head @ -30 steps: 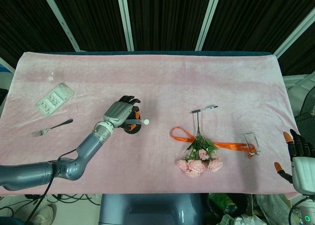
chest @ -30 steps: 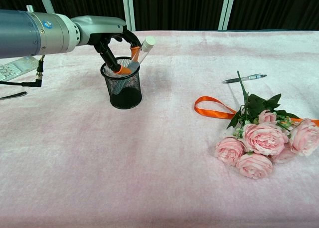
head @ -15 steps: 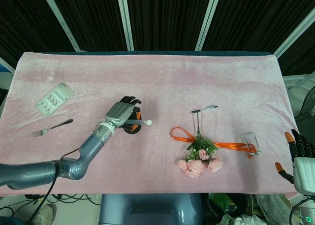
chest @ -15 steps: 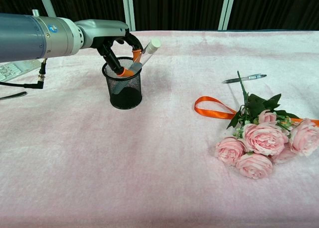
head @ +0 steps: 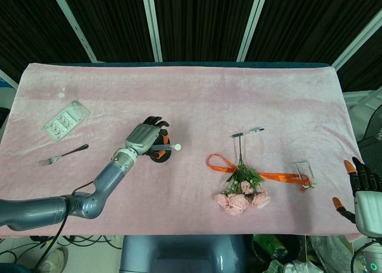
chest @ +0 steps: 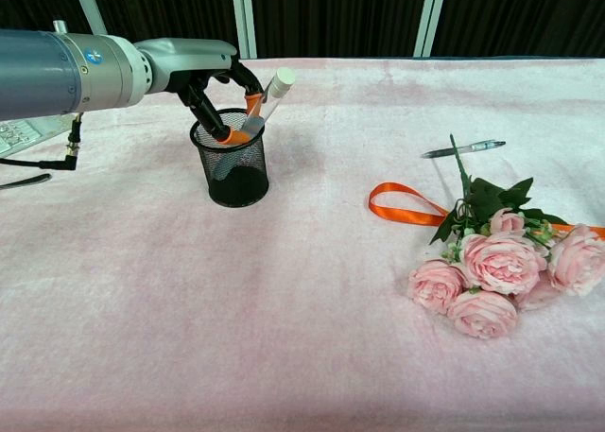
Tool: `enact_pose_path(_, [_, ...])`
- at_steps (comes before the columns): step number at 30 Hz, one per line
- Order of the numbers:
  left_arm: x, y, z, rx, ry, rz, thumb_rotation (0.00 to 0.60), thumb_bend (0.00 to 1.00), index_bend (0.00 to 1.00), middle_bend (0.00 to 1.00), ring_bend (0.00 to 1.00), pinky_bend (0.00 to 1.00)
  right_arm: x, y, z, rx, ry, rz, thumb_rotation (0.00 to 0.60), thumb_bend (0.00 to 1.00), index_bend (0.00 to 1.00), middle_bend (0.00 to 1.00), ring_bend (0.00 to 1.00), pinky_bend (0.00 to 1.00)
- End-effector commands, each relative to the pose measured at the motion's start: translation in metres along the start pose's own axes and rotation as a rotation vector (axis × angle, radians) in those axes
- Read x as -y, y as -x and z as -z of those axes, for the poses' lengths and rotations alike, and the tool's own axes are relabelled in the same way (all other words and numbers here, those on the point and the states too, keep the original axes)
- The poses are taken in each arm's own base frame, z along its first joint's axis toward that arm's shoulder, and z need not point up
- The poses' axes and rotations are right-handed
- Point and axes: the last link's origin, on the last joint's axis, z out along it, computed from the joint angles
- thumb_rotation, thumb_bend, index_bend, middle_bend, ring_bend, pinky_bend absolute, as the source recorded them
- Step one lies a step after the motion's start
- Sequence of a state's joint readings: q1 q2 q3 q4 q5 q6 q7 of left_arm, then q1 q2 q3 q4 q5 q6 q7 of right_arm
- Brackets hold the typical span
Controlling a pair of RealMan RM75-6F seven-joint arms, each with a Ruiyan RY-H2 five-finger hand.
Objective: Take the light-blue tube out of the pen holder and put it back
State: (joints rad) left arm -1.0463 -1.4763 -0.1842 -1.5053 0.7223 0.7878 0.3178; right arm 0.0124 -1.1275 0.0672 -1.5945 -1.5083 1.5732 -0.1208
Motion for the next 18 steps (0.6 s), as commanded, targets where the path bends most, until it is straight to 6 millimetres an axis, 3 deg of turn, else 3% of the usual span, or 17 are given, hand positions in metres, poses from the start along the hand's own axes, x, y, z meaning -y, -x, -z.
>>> enact_pose_path(1, [0.0, -0.003, 0.002, -0.009, -0.001, 0.015, 0.6, 0.4, 0.58, 0.17, 0.0, 0.0, 0.0, 0.0, 0.0, 0.0, -0.001, 0.0, 0.6, 0.14, 0.0, 0.04, 0.1, 0.18])
enact_pose_path(18, [-0.006, -0.048, 0.046, -0.171, 0.103, 0.136, 0.6, 0.4, 0.59, 0.18, 0.0, 0.0, 0.0, 0.002, -0.001, 0.018, -0.004, 0.005, 0.6, 0.14, 0.0, 0.04, 0.1, 0.18])
